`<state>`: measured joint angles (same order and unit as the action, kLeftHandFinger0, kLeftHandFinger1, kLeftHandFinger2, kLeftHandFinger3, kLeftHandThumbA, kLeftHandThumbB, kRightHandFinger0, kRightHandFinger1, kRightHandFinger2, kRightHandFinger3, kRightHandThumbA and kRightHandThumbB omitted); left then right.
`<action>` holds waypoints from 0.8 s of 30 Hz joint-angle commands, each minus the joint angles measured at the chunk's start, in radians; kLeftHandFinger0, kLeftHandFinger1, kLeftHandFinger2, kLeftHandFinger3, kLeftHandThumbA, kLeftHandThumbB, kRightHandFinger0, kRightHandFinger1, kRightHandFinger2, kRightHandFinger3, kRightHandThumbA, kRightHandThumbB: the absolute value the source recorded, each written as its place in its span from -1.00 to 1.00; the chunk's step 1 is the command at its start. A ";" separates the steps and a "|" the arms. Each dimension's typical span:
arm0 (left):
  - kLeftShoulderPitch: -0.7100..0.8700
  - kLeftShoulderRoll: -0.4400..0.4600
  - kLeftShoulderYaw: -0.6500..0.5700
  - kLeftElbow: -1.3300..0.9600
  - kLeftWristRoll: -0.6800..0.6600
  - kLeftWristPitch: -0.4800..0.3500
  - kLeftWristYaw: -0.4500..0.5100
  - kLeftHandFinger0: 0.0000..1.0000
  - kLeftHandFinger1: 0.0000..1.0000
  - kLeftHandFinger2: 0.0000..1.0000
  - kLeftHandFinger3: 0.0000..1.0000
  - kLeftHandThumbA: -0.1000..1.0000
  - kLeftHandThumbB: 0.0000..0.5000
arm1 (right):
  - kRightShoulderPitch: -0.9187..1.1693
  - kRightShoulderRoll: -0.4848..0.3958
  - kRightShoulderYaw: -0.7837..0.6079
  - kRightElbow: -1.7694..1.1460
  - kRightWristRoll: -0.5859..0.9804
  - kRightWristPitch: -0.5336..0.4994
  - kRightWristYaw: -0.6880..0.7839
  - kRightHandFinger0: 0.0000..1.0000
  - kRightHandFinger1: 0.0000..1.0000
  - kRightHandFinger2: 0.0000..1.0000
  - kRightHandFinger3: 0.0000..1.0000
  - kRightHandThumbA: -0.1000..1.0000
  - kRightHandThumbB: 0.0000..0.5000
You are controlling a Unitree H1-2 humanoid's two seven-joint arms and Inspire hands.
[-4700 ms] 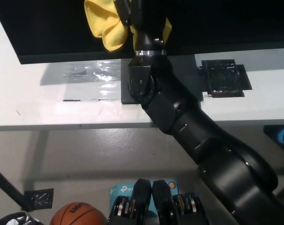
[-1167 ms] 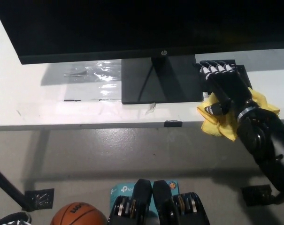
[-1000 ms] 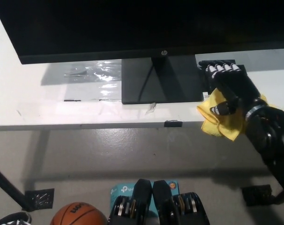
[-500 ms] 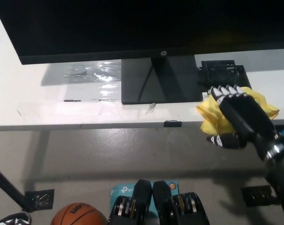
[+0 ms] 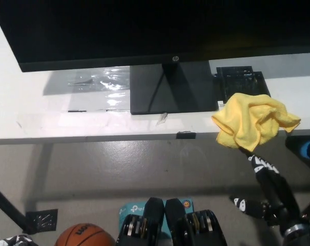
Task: The robot uses its right hand to pick up the cloth kept in the middle of the desk and use it to wipe the monitor in the middle of the desk by swiping its screen twice
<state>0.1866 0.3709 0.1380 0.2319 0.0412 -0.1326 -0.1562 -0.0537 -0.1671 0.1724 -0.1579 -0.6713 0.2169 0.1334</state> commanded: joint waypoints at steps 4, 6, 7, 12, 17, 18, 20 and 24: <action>-0.004 0.022 0.025 -0.021 -0.009 -0.020 0.022 0.38 0.36 -0.88 -0.99 0.39 1.00 | -0.009 0.085 -0.079 0.135 0.168 -0.246 -0.191 1.00 1.00 1.00 1.00 0.34 -0.65; -0.004 0.020 0.030 -0.024 -0.026 -0.009 0.015 0.38 0.34 -0.87 -1.00 0.37 1.00 | -0.010 0.092 -0.091 0.156 0.191 -0.264 -0.188 1.00 1.00 1.00 1.00 0.31 -0.57; -0.006 0.018 0.032 -0.019 -0.032 -0.007 0.013 0.37 0.34 -0.87 -1.00 0.34 1.00 | -0.010 0.093 -0.094 0.168 0.192 -0.275 -0.193 1.00 1.00 1.00 1.00 0.32 -0.58; -0.006 0.011 0.037 -0.028 -0.028 0.003 0.019 0.41 0.37 -0.87 -1.00 0.36 1.00 | -0.010 0.095 -0.097 0.213 0.222 -0.302 -0.183 1.00 1.00 1.00 1.00 0.32 -0.54; -0.007 0.008 0.044 -0.040 -0.026 0.015 0.018 0.41 0.36 -0.88 -1.00 0.40 1.00 | -0.024 0.100 -0.100 0.238 0.280 -0.268 -0.141 0.99 1.00 1.00 1.00 0.30 -0.54; -0.013 0.005 0.055 -0.046 -0.050 0.027 0.012 0.44 0.39 -0.87 -1.00 0.38 1.00 | -0.043 0.105 -0.108 0.263 0.315 -0.255 -0.126 1.00 1.00 1.00 1.00 0.32 -0.53; -0.014 0.003 0.057 -0.046 -0.048 0.030 0.011 0.45 0.41 -0.85 -0.99 0.39 1.00 | -0.046 0.103 -0.110 0.269 0.332 -0.253 -0.119 0.93 1.00 1.00 1.00 0.32 -0.57; -0.022 -0.006 0.070 -0.045 -0.067 0.047 0.012 0.46 0.41 -0.85 -1.00 0.43 1.00 | -0.051 0.098 -0.114 0.277 0.370 -0.253 -0.111 0.58 0.99 1.00 1.00 0.28 -0.64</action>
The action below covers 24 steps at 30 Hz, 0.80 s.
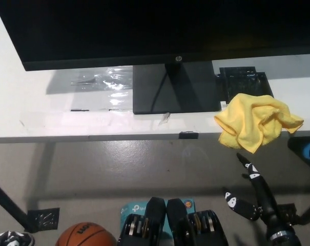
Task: The robot uses its right hand to pick up the cloth kept in the middle of the desk and use it to wipe the monitor in the middle of the desk by swiping its screen twice
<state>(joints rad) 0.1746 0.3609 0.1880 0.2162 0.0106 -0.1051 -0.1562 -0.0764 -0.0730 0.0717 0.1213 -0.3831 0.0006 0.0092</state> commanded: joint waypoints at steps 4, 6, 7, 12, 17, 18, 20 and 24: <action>-0.019 -0.012 0.044 -0.027 -0.071 0.041 0.018 0.35 0.34 -0.89 -1.00 0.48 1.00 | -0.034 -0.004 -0.008 -0.004 0.105 -0.008 0.030 0.58 1.00 1.00 1.00 0.37 -0.61; -0.021 -0.017 0.055 -0.031 -0.072 0.060 0.026 0.37 0.35 -0.90 -1.00 0.53 1.00 | -0.036 -0.010 -0.004 -0.005 0.113 0.004 0.040 0.56 1.00 1.00 1.00 0.40 -0.63; -0.022 -0.019 0.059 -0.031 -0.070 0.065 0.030 0.37 0.34 -0.91 -1.00 0.56 1.00 | -0.038 -0.011 -0.006 -0.002 0.124 0.011 0.048 0.56 1.00 1.00 1.00 0.43 -0.62; -0.025 -0.030 0.077 -0.034 -0.073 0.090 0.036 0.40 0.35 -0.89 -0.98 0.58 1.00 | -0.043 -0.016 -0.006 0.004 0.144 0.029 0.060 0.55 0.98 1.00 1.00 0.43 -0.69; -0.027 -0.028 0.076 -0.045 -0.074 0.108 0.034 0.39 0.36 -0.90 -1.00 0.60 1.00 | -0.025 -0.020 -0.007 -0.016 0.148 0.044 0.056 0.51 0.94 1.00 1.00 0.41 -0.75; -0.027 -0.029 0.074 -0.046 -0.066 0.111 0.042 0.39 0.35 -0.92 -1.00 0.62 1.00 | -0.027 -0.021 -0.008 -0.019 0.151 0.054 0.059 0.50 0.95 1.00 1.00 0.40 -0.79; -0.029 -0.030 0.077 -0.040 -0.079 0.105 0.039 0.40 0.36 -0.91 -0.99 0.61 1.00 | -0.028 -0.024 -0.005 -0.021 0.156 0.057 0.062 0.49 0.94 1.00 1.00 0.38 -0.79; -0.030 -0.032 0.079 -0.041 -0.081 0.103 0.044 0.32 0.32 -0.93 -1.00 0.62 1.00 | -0.028 -0.024 -0.006 -0.020 0.163 0.058 0.062 0.48 0.93 1.00 1.00 0.34 -0.81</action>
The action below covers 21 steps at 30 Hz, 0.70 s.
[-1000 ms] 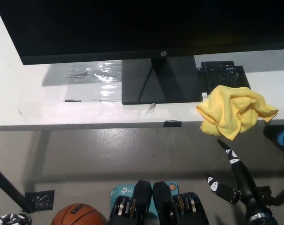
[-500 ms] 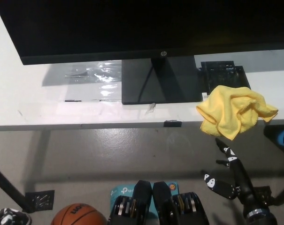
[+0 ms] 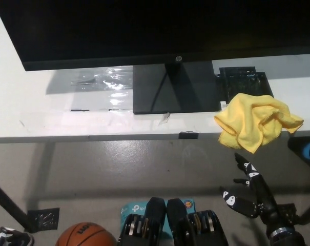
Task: The robot uses its right hand to pick up the cloth kept in the middle of the desk and use it to wipe the monitor in the middle of the desk by swiping its screen twice
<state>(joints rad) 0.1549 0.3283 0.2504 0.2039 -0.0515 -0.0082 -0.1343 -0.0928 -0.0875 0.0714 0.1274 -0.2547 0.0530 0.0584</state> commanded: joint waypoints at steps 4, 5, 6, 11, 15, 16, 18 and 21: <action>-0.008 -0.001 0.020 -0.042 -0.030 0.027 0.024 0.36 0.31 -0.93 -0.99 0.61 1.00 | -0.012 -0.010 -0.006 -0.027 0.035 0.010 0.013 0.47 0.93 1.00 1.00 0.32 -0.83; -0.010 -0.001 0.019 -0.049 -0.031 0.033 0.023 0.38 0.32 -0.93 -0.99 0.62 1.00 | -0.013 -0.011 -0.007 -0.026 0.036 0.009 0.011 0.47 0.93 1.00 1.00 0.32 -0.82; -0.010 -0.003 0.022 -0.049 -0.037 0.033 0.024 0.37 0.31 -0.93 -1.00 0.61 1.00 | -0.014 -0.012 -0.006 -0.024 0.034 0.009 0.010 0.47 0.94 1.00 1.00 0.32 -0.82; -0.017 0.001 0.020 -0.037 -0.031 0.030 0.024 0.35 0.29 -0.92 -0.99 0.63 1.00 | -0.018 -0.015 -0.002 -0.022 0.028 0.015 0.010 0.45 0.93 1.00 1.00 0.34 -0.84; -0.026 0.002 0.024 -0.048 -0.030 0.063 0.033 0.33 0.29 -0.95 -1.00 0.59 1.00 | -0.028 -0.011 -0.004 -0.010 0.038 0.012 0.011 0.41 0.87 1.00 1.00 0.29 -0.84; -0.029 0.002 0.025 -0.049 -0.029 0.067 0.035 0.32 0.29 -0.95 -1.00 0.59 1.00 | -0.031 -0.011 -0.004 -0.009 0.037 0.015 0.011 0.41 0.87 1.00 1.00 0.29 -0.83; -0.032 0.000 0.030 -0.040 -0.042 0.064 0.028 0.33 0.29 -0.97 -1.00 0.56 1.00 | -0.030 -0.012 -0.003 -0.010 0.036 0.023 0.013 0.41 0.84 1.00 1.00 0.36 -0.77; -0.029 -0.003 0.031 -0.049 -0.041 0.078 0.030 0.38 0.32 -0.94 -0.97 0.55 1.00 | -0.027 -0.015 -0.001 -0.010 0.039 0.024 0.019 0.42 0.80 1.00 1.00 0.40 -0.77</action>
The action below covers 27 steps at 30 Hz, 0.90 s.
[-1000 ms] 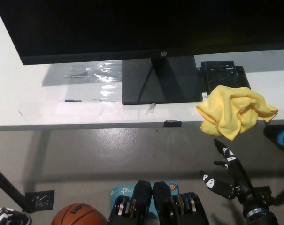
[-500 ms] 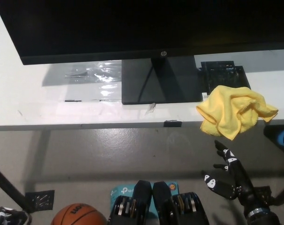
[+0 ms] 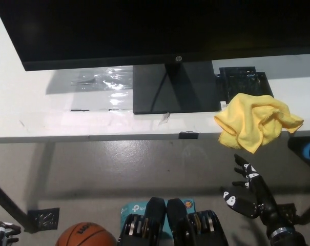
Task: The robot uses its right hand to pick up the cloth kept in the middle of the desk and use it to wipe the monitor in the middle of the desk by swiping its screen twice
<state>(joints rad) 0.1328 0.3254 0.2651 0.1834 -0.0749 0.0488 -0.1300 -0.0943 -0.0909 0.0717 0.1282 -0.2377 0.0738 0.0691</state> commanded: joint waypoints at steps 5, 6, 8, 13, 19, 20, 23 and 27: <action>-0.005 0.007 0.006 -0.029 -0.009 0.021 0.017 0.36 0.31 -0.90 -0.94 0.59 1.00 | -0.021 -0.013 0.005 -0.008 0.004 0.006 -0.001 0.62 0.81 1.00 1.00 0.47 -0.77; -0.005 0.007 0.006 -0.030 -0.008 0.022 0.017 0.36 0.31 -0.90 -0.95 0.59 1.00 | -0.020 -0.013 0.005 -0.009 0.002 0.009 -0.003 0.62 0.81 1.00 1.00 0.47 -0.77; -0.004 0.006 0.006 -0.039 -0.006 0.043 0.021 0.37 0.31 -0.92 -0.95 0.57 1.00 | -0.018 -0.012 0.003 -0.014 0.015 0.020 0.006 0.51 0.82 1.00 1.00 0.44 -0.84; -0.007 -0.005 0.006 -0.042 -0.007 0.056 0.028 0.32 0.26 -1.00 -1.00 0.55 1.00 | -0.019 -0.021 0.009 -0.019 0.000 0.022 0.000 0.59 0.83 1.00 1.00 0.45 -0.84; -0.007 -0.003 0.006 -0.043 -0.001 0.063 0.026 0.34 0.31 -0.98 -1.00 0.55 1.00 | -0.023 -0.024 0.012 -0.020 0.011 0.022 0.007 0.54 0.83 1.00 1.00 0.45 -0.85; -0.007 -0.003 0.006 -0.044 -0.001 0.063 0.025 0.34 0.30 -0.97 -1.00 0.54 1.00 | -0.023 -0.024 0.012 -0.020 0.011 0.022 0.007 0.54 0.84 1.00 1.00 0.45 -0.85; -0.008 -0.001 0.004 -0.040 0.003 0.062 0.025 0.35 0.29 -0.99 -1.00 0.56 1.00 | -0.022 -0.022 0.010 -0.023 0.010 0.033 0.004 0.53 0.84 1.00 1.00 0.44 -0.84; -0.006 0.004 0.000 -0.046 0.005 0.069 0.019 0.39 0.29 -0.95 -0.96 0.58 1.00 | -0.023 -0.023 0.010 -0.024 0.008 0.035 0.003 0.56 0.82 1.00 1.00 0.46 -0.81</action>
<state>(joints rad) 0.1327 0.3147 0.2648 0.1699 -0.0759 0.1090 -0.1299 -0.0942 -0.1074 0.0807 0.1280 -0.2386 0.1004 0.0694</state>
